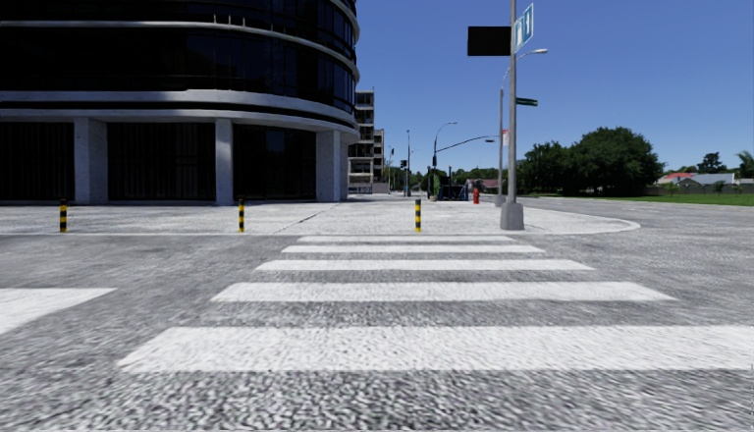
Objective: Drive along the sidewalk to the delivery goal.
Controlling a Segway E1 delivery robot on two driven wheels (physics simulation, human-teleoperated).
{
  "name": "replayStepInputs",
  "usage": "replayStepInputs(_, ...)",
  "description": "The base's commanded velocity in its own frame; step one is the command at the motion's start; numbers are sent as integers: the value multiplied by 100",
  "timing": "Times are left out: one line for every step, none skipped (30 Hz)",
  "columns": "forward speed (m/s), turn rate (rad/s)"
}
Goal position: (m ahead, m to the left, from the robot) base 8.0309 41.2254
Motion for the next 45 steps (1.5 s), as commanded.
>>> replayStepInputs(125, 0)
replayStepInputs(125, 0)
replayStepInputs(125, 0)
replayStepInputs(125, 0)
replayStepInputs(125, 0)
replayStepInputs(125, 0)
replayStepInputs(189, 0)
replayStepInputs(200, 0)
replayStepInputs(200, 0)
replayStepInputs(200, 0)
replayStepInputs(200, 0)
replayStepInputs(200, 0)
replayStepInputs(200, 0)
replayStepInputs(200, 0)
replayStepInputs(200, 0)
replayStepInputs(200, 0)
replayStepInputs(200, 0)
replayStepInputs(200, 0)
replayStepInputs(200, 0)
replayStepInputs(200, 0)
replayStepInputs(200, 0)
replayStepInputs(200, 0)
replayStepInputs(200, 0)
replayStepInputs(200, 0)
replayStepInputs(200, 0)
replayStepInputs(200, 0)
replayStepInputs(200, 0)
replayStepInputs(200, 0)
replayStepInputs(200, 0)
replayStepInputs(200, 0)
replayStepInputs(200, 0)
replayStepInputs(200, 0)
replayStepInputs(200, 0)
replayStepInputs(200, 0)
replayStepInputs(200, 0)
replayStepInputs(200, 0)
replayStepInputs(200, 0)
replayStepInputs(200, 0)
replayStepInputs(200, 0)
replayStepInputs(200, 0)
replayStepInputs(200, 0)
replayStepInputs(200, 0)
replayStepInputs(200, 0)
replayStepInputs(200, 0)
replayStepInputs(200, 0)
